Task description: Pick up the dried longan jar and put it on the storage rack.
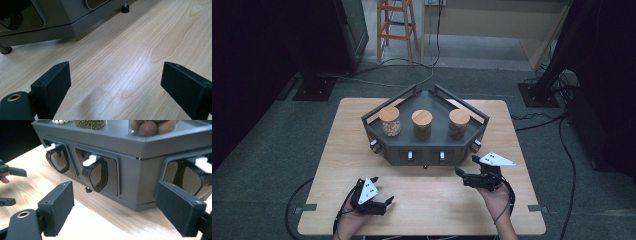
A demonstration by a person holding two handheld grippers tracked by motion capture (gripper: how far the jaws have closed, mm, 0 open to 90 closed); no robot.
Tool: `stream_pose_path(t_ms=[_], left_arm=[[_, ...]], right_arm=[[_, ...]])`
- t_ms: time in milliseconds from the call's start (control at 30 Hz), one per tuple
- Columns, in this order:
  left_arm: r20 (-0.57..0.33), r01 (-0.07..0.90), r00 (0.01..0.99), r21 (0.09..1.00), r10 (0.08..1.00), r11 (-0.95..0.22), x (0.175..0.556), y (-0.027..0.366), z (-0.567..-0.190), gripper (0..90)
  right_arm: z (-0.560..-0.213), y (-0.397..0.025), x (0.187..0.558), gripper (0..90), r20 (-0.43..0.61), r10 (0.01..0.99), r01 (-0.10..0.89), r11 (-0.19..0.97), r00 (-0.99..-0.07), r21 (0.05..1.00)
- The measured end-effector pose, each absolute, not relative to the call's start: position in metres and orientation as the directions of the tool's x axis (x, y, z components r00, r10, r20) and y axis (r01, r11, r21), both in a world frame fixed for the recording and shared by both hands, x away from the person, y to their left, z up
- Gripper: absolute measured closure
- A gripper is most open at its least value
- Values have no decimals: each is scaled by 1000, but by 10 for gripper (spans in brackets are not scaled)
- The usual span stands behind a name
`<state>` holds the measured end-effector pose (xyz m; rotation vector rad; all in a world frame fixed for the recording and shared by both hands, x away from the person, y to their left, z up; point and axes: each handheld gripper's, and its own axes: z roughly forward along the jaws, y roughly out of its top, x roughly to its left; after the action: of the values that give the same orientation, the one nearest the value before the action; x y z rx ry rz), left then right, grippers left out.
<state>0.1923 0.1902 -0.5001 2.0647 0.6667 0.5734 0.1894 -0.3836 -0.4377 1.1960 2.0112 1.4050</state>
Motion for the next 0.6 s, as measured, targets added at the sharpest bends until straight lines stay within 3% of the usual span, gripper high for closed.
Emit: stream_pose_path(t_ms=[600], left_arm=[[155,242,751,840,641,-486,192,189,-500,92]], right_arm=[[-465,-383,184,153,149,825,422,117,-546,899]])
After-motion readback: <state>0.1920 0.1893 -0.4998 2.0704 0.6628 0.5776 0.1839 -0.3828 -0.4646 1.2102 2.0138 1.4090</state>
